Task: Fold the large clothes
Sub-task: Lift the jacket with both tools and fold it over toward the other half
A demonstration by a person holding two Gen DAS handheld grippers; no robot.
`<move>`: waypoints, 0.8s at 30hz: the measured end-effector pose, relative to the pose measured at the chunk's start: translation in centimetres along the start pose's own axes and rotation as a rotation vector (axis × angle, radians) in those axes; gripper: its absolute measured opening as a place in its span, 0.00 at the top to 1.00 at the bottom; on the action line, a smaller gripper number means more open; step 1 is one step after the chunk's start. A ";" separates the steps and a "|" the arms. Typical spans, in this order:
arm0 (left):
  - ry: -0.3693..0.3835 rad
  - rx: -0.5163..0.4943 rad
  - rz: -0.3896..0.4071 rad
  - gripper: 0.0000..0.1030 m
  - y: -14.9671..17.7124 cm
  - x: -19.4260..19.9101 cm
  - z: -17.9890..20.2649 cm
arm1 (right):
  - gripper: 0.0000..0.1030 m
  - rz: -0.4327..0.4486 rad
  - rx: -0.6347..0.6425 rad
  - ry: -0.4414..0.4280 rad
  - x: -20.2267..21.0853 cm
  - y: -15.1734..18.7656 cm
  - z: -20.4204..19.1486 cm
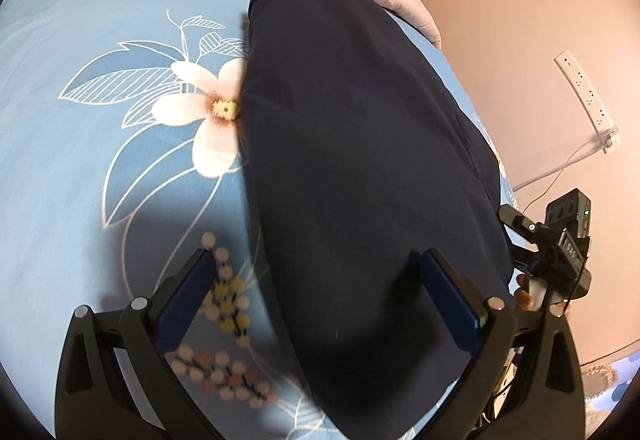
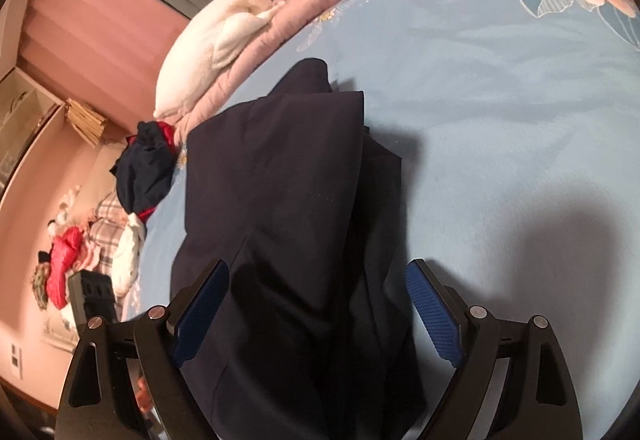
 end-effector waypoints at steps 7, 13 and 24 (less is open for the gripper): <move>0.039 0.012 -0.019 0.01 -1.1 -1.1 0.4 | 0.13 -0.036 -0.003 -0.031 -0.7 -0.6 0.7; 0.075 0.010 -0.031 0.01 -1.9 -1.9 1.4 | 0.13 -0.059 -0.002 -0.069 -1.5 -1.5 0.7; 0.109 -0.093 -0.058 0.00 -1.7 -3.1 3.4 | 0.13 -0.118 0.036 -0.121 -3.3 -1.7 0.0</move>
Point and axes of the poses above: each gripper's, at about its wrist camera, not at the fingertips, and x roughly against the way its jaws point, z to its right, y to its underside, the point moved 9 cm from there along -x, roughly the way its jaws point, and after that the axes turned 14 degrees about -y, right-handed, at the moved point
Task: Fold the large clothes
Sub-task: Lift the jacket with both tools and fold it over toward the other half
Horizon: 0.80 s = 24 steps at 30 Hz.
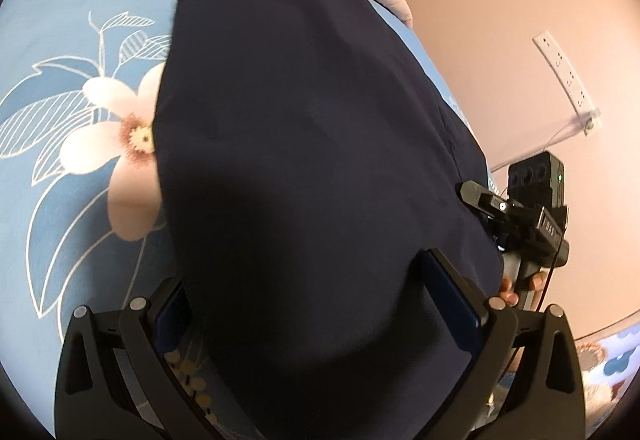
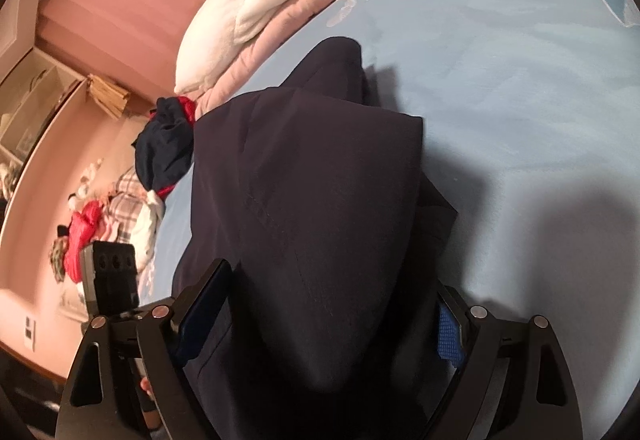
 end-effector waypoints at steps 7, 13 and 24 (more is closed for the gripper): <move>0.040 -0.017 -0.009 0.00 -0.1 -0.6 0.5 | 0.13 -0.046 0.044 -0.015 -1.1 0.0 -0.5; 0.062 -0.013 -0.003 0.00 -0.1 -0.7 1.1 | 0.14 -0.048 0.066 -0.002 -1.6 -0.2 -0.6; -0.003 -0.044 0.049 0.08 0.8 -0.3 2.8 | 0.59 -0.001 0.217 0.122 -1.2 0.5 -2.6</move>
Point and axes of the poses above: each gripper's, at about its wrist camera, not at the fingertips, and x roughly against the way its jaws point, z to its right, y to its underside, the point moved 9 cm from there along -x, roughly the way its jaws point, and after that the axes turned 14 degrees about -y, right-handed, at the moved point
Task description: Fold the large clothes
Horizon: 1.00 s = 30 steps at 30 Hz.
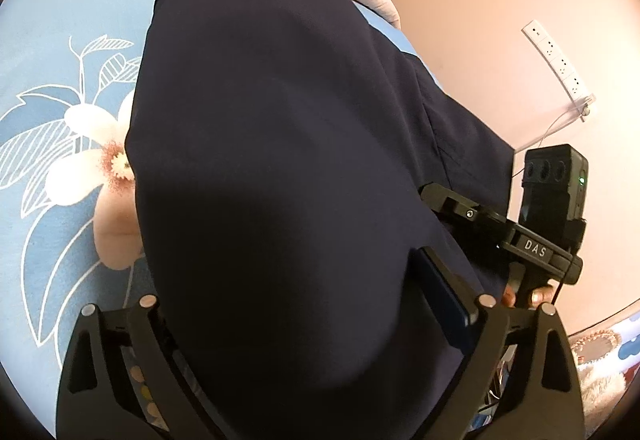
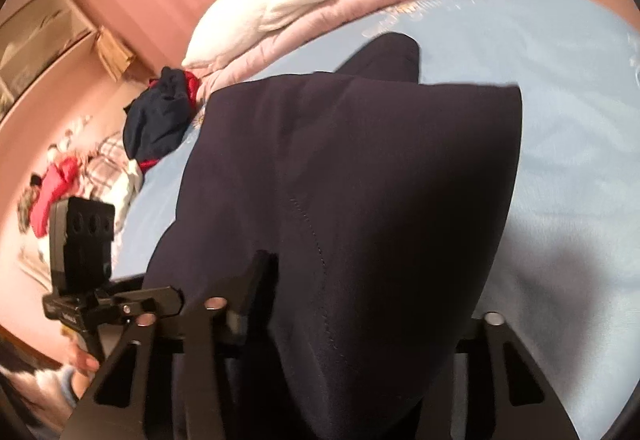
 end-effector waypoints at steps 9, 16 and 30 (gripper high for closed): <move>-0.007 0.000 0.063 0.25 0.1 1.9 0.8 | 0.71 0.058 0.115 0.028 0.8 -0.7 -2.6; -0.015 -0.003 0.106 0.32 -0.2 3.6 0.6 | 0.73 0.096 0.166 0.020 1.2 -1.2 -4.7; -0.057 0.042 0.164 0.32 -0.1 7.9 -4.0 | 0.73 0.097 0.249 -0.043 -0.8 -2.2 -9.0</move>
Point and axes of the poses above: each gripper's, at about its wrist camera, not at the fingertips, and x roughly against the way its jaws point, z to its right, y to its underside, the point moved 9 cm from there along -x, roughly the way its jaws point, and after that the axes turned 14 degrees about -y, right-handed, at the moved point
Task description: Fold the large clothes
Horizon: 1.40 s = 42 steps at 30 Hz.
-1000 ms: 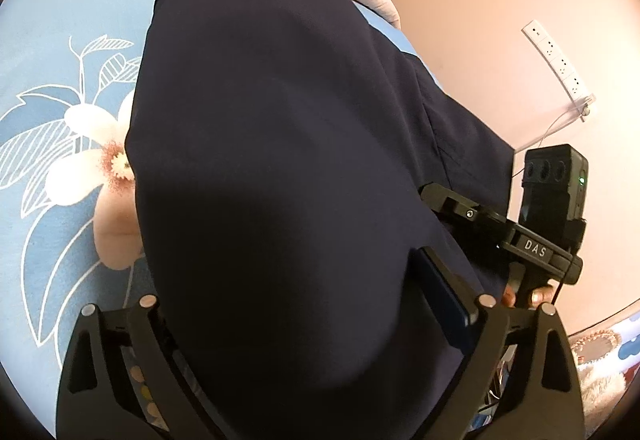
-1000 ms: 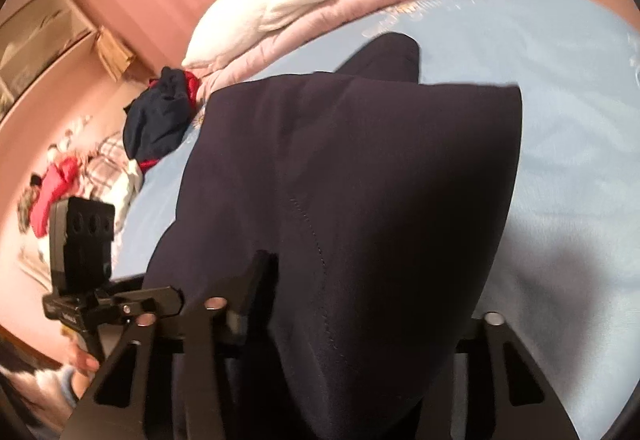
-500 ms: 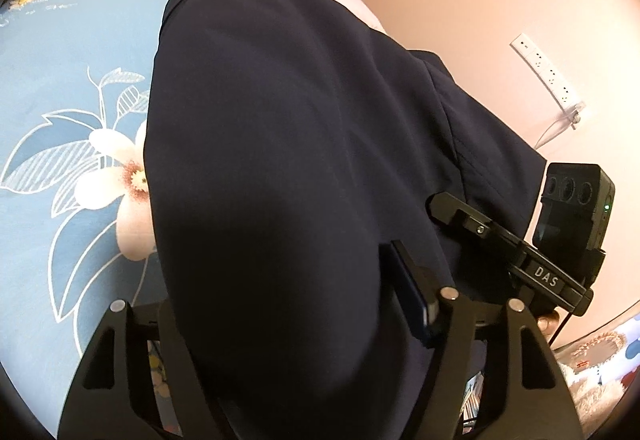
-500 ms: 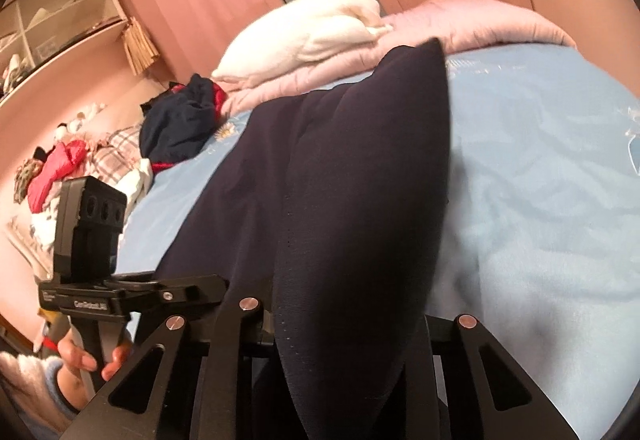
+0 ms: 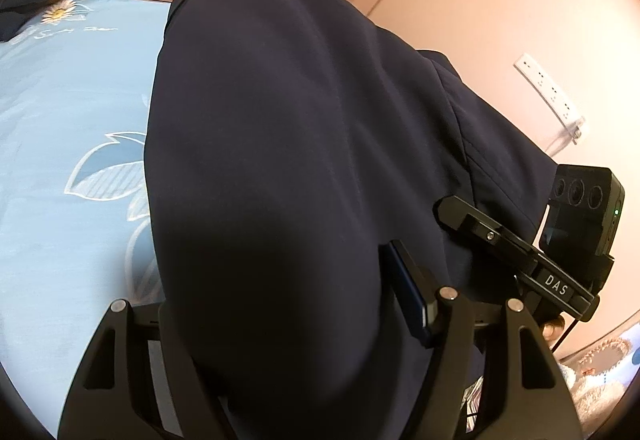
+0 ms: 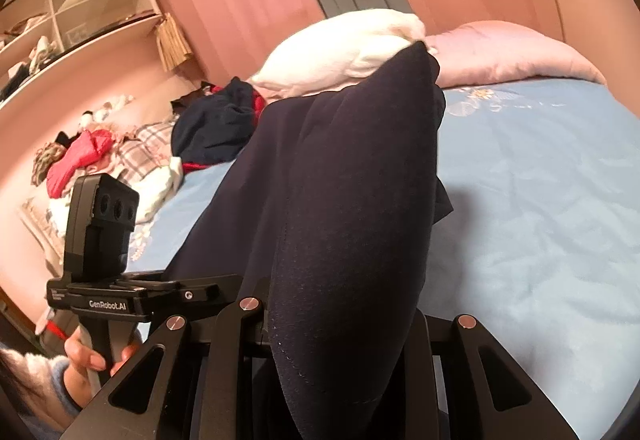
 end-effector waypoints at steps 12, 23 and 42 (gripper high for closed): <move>-0.088 0.027 0.027 0.32 -2.3 1.7 -6.8 | 0.73 -0.025 0.023 -0.059 -5.9 -1.3 -2.6; -0.162 0.032 0.042 0.32 -5.2 1.4 -11.6 | 0.73 -0.034 0.031 -0.092 -10.5 -2.1 -4.4; -0.185 0.079 0.002 0.32 -6.2 -0.9 -15.0 | 0.73 -0.097 0.026 -0.057 -13.6 -2.1 -4.0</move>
Point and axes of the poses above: each gripper's, at about its wrist camera, not at the fingertips, and x roughly against the way its jaws point, z to its right, y to its underside, the point moved 9 cm from there along -x, roughly the way its jaws point, and after that the axes turned 14 degrees about -y, right-handed, at the moved point
